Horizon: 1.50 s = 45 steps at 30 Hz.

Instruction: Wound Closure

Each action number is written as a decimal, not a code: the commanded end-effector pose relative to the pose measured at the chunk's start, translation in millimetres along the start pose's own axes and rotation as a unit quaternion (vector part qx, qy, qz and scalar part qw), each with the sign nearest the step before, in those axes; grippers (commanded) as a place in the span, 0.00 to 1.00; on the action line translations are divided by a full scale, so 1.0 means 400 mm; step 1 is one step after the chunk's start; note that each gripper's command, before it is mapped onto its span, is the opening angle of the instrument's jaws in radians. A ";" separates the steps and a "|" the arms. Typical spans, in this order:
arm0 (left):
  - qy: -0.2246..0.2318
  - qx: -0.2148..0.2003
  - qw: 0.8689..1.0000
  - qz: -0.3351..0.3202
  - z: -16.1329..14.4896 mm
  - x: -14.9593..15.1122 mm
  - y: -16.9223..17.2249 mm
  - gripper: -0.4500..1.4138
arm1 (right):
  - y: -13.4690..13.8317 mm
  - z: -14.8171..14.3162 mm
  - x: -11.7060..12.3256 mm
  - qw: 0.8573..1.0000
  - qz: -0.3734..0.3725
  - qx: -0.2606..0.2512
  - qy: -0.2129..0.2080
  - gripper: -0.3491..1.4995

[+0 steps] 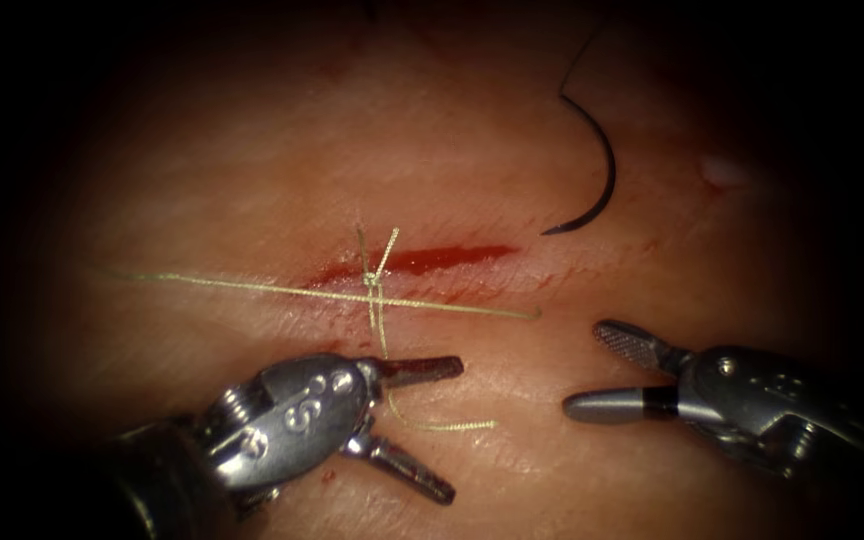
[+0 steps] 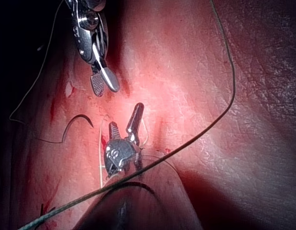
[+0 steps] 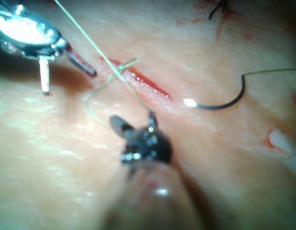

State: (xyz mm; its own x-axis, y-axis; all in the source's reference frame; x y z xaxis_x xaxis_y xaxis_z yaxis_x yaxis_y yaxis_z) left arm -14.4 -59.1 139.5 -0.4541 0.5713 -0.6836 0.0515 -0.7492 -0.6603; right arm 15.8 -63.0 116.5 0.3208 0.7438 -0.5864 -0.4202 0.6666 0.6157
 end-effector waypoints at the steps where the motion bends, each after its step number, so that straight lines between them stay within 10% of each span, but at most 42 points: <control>1: -0.004 0.006 1.000 0.002 0.0021 -0.0019 -0.0023 0.64 | -0.0001 0.0019 -0.0001 1.000 -0.001 0.002 0.000 0.99; 14: -0.104 0.076 0.992 -0.016 0.0152 -0.0061 -0.0087 0.28 | -0.0024 -0.0001 0.0009 1.000 -0.005 0.007 -0.002 0.99; 32: -0.222 0.075 0.972 -0.023 0.0157 -0.0117 -0.0090 0.39 | -0.0047 -0.0007 0.0023 1.000 -0.013 0.022 -0.007 0.99; 37: -0.232 0.060 0.971 -0.019 0.0165 -0.0131 -0.0075 0.00 | -0.0049 -0.0008 0.0022 1.000 -0.013 0.023 -0.007 0.99; 45: -0.221 0.107 0.969 -0.009 0.0114 -0.0089 -0.0102 0.00 | -0.0097 -0.0011 0.0011 0.998 -0.024 0.057 -0.014 0.96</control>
State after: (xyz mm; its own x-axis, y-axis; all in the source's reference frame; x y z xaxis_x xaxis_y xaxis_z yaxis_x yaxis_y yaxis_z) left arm -16.2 -58.9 145.0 -0.7919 0.4220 -0.4413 -0.1359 -0.8264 -0.5465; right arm 16.6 -65.2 113.1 0.3652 0.7095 -0.6027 -0.3010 0.7027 0.6447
